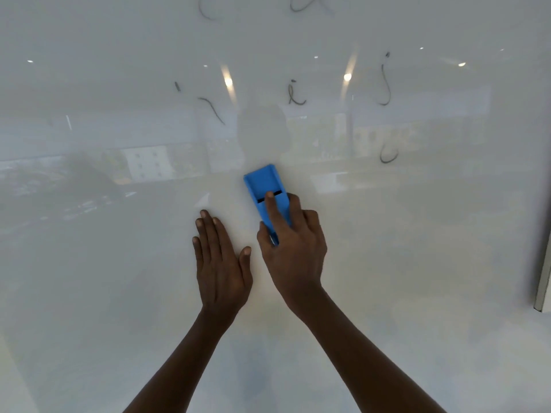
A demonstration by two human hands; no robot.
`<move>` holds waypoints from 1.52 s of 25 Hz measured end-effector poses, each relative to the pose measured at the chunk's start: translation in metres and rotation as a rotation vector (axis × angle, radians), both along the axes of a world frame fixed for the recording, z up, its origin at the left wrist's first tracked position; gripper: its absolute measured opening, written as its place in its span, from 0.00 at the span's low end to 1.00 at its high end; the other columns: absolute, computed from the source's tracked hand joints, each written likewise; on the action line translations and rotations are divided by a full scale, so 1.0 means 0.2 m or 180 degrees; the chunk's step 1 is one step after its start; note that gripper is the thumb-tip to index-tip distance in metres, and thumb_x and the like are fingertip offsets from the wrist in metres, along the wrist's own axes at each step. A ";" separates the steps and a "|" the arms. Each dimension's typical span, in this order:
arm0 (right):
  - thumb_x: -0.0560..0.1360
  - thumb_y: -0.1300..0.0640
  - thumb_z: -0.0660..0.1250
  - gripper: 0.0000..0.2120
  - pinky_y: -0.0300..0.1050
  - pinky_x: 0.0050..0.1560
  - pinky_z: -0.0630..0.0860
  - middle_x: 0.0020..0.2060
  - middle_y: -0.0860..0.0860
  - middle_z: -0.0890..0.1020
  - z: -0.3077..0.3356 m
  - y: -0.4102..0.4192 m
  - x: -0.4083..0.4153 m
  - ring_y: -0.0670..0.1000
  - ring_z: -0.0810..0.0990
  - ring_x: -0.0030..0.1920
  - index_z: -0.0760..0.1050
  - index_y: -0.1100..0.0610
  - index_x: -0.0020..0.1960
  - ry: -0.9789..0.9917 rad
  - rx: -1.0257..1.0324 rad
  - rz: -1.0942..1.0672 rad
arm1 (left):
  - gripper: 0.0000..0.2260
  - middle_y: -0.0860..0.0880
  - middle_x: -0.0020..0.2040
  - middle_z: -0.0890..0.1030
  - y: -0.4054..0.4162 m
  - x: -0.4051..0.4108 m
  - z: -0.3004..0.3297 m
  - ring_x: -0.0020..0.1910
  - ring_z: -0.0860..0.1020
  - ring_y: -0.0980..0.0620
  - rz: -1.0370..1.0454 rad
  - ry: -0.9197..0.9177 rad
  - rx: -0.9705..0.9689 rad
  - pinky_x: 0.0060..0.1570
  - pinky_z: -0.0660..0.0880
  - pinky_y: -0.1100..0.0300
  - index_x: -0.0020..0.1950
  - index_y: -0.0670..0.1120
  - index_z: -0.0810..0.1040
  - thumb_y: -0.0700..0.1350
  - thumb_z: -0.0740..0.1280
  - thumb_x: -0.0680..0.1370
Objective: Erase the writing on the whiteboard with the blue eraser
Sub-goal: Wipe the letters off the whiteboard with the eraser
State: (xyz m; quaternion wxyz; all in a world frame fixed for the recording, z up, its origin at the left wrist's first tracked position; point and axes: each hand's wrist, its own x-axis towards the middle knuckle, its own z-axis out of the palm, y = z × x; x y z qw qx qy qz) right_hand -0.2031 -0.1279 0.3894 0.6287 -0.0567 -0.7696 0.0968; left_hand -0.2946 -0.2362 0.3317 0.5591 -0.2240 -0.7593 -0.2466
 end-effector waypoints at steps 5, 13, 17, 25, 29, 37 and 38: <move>0.76 0.50 0.67 0.22 0.46 0.46 0.79 0.61 0.56 0.79 0.13 -0.16 -0.06 0.54 0.79 0.49 0.73 0.52 0.69 -0.0112 0.0584 -0.0160 | 0.32 0.38 0.84 0.46 -0.27 -0.11 0.30 0.84 0.43 0.43 0.0051 0.0039 0.0247 0.82 0.41 0.51 0.82 0.34 0.47 0.52 0.51 0.86; 0.78 0.49 0.65 0.24 0.44 0.51 0.76 0.63 0.56 0.76 0.49 -0.34 -0.17 0.54 0.77 0.51 0.68 0.51 0.72 -0.0052 0.1182 -0.0366 | 0.32 0.37 0.84 0.49 -0.43 -0.16 0.57 0.84 0.46 0.42 0.0132 0.0177 0.0312 0.83 0.44 0.51 0.83 0.35 0.48 0.54 0.52 0.85; 0.80 0.51 0.62 0.24 0.47 0.58 0.74 0.65 0.59 0.73 0.63 -0.39 -0.21 0.56 0.75 0.58 0.63 0.52 0.75 -0.0112 0.1331 -0.0131 | 0.33 0.38 0.84 0.49 -0.43 -0.16 0.56 0.84 0.47 0.42 0.0197 0.0168 0.0295 0.83 0.46 0.50 0.83 0.35 0.48 0.56 0.50 0.85; 0.79 0.53 0.63 0.25 0.55 0.59 0.71 0.63 0.62 0.71 0.94 -0.16 -0.09 0.61 0.71 0.60 0.64 0.52 0.75 0.0074 0.0833 0.0270 | 0.33 0.38 0.84 0.48 -0.42 -0.17 0.56 0.84 0.44 0.43 0.0260 0.0202 0.0268 0.83 0.44 0.51 0.83 0.36 0.48 0.56 0.51 0.85; 0.79 0.54 0.65 0.27 0.54 0.62 0.72 0.61 0.63 0.70 0.92 0.11 -0.03 0.62 0.70 0.61 0.63 0.53 0.75 0.0323 0.0383 0.0417 | 0.34 0.38 0.84 0.46 -0.42 -0.15 0.56 0.84 0.42 0.44 0.0249 0.0130 0.0266 0.83 0.44 0.51 0.83 0.35 0.47 0.56 0.52 0.85; 0.78 0.51 0.65 0.26 0.40 0.55 0.67 0.56 0.62 0.71 0.75 0.33 0.01 0.60 0.70 0.58 0.65 0.51 0.74 0.0952 -0.1005 0.0406 | 0.35 0.38 0.84 0.46 -0.41 -0.14 0.57 0.84 0.43 0.43 0.0298 0.0063 0.0281 0.82 0.43 0.51 0.83 0.35 0.48 0.59 0.48 0.85; 0.78 0.51 0.65 0.25 0.41 0.54 0.67 0.55 0.62 0.71 0.74 0.29 0.00 0.60 0.70 0.57 0.66 0.52 0.74 0.1009 -0.1142 0.0424 | 0.35 0.39 0.84 0.46 -0.41 -0.14 0.57 0.84 0.43 0.43 0.0303 0.0064 0.0289 0.82 0.43 0.51 0.83 0.35 0.47 0.58 0.48 0.85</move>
